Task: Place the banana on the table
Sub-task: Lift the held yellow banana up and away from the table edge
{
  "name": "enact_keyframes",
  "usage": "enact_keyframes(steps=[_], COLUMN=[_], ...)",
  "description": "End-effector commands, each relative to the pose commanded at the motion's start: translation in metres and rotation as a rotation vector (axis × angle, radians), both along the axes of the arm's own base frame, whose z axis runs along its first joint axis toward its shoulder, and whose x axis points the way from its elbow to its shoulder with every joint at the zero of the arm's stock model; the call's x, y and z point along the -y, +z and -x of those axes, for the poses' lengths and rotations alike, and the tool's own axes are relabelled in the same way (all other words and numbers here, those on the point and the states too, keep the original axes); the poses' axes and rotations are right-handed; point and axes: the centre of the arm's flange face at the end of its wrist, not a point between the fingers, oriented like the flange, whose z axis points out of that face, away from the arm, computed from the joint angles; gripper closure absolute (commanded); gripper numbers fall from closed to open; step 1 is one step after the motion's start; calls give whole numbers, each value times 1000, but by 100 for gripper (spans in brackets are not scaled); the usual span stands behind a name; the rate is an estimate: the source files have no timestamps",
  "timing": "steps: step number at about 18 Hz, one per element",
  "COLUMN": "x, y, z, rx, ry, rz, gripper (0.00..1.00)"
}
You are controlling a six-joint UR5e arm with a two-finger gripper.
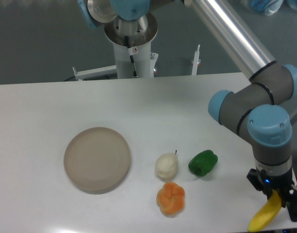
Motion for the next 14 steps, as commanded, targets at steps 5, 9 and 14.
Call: enact_keyframes(steps=[5, 9, 14], x=[53, 110, 176], y=[5, -2, -30], z=[-21, -25, -17], rx=[74, 114, 159], ry=[-64, -159, -271], rz=[29, 74, 145], gripper=[69, 69, 69])
